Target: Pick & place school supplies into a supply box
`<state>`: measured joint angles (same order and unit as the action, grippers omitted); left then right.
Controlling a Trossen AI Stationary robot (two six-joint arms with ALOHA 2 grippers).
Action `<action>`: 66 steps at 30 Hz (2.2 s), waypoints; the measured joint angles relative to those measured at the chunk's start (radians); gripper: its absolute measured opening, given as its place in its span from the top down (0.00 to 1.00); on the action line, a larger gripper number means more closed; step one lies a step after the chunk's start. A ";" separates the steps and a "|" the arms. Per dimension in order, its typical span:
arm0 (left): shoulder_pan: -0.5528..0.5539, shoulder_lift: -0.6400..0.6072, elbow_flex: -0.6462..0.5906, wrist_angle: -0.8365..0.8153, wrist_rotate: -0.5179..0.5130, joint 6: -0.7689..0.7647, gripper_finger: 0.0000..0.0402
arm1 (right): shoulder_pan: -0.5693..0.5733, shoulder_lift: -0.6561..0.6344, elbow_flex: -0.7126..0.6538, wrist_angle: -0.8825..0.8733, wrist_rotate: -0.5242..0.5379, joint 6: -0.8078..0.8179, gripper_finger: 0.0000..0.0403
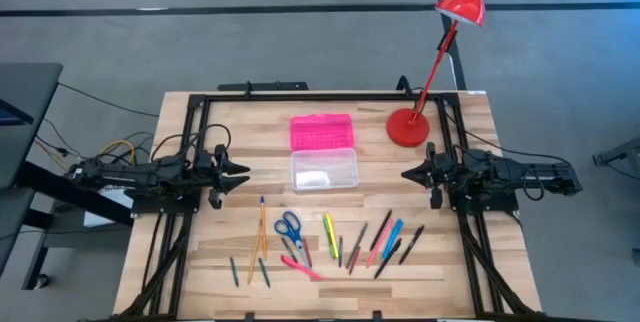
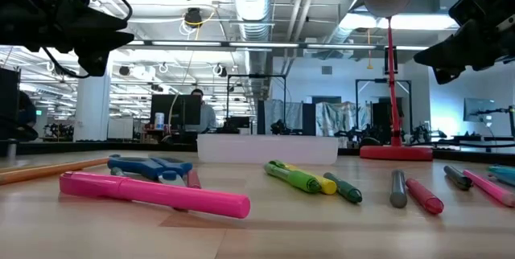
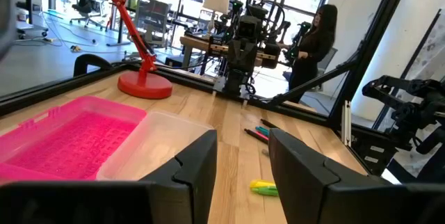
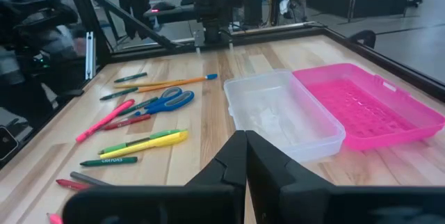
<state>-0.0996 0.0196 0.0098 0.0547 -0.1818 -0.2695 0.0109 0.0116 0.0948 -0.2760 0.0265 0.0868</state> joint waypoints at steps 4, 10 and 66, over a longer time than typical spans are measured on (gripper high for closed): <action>0.000 0.000 0.000 0.000 0.000 0.000 0.69 | 0.000 0.000 0.000 0.000 0.000 0.000 1.00; 0.000 0.000 0.000 0.000 0.000 0.000 0.69 | 0.000 0.000 0.000 0.000 0.000 0.000 1.00; 0.000 0.000 0.000 0.021 -0.182 -0.600 0.69 | 0.000 0.000 -0.003 0.216 0.010 0.677 1.00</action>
<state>-0.0995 0.0195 0.0097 0.0761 -0.3637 -0.8691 0.0106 0.0120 0.0917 -0.0602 0.0367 0.7642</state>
